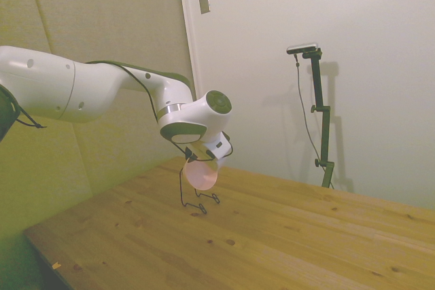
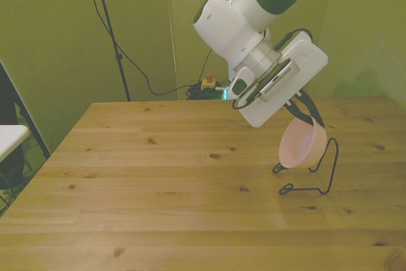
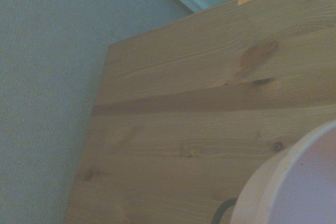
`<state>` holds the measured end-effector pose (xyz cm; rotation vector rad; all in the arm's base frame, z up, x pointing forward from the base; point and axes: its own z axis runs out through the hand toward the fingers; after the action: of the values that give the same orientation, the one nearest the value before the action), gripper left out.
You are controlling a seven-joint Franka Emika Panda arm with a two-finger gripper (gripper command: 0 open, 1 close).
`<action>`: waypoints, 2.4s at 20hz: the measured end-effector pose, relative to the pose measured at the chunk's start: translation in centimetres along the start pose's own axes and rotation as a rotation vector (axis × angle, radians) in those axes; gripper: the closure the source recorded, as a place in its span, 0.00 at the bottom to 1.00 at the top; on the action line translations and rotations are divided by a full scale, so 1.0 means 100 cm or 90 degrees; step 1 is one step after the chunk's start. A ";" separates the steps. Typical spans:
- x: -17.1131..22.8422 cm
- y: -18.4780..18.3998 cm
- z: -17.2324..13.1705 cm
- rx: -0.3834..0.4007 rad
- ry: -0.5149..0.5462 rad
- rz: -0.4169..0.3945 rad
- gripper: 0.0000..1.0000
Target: Load the bowl
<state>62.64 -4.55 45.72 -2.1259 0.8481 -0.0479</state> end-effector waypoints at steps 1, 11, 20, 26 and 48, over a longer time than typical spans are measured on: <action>0.000 0.000 0.000 0.000 0.000 0.000 1.00; 0.012 0.023 0.023 0.055 -0.031 0.005 1.00; 0.016 0.039 0.043 0.082 -0.053 0.010 1.00; 0.018 0.044 0.048 0.085 -0.056 0.015 1.00; 0.017 0.053 0.046 0.083 -0.066 0.018 0.00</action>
<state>62.42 -4.65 38.47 -1.9762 0.7927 0.0210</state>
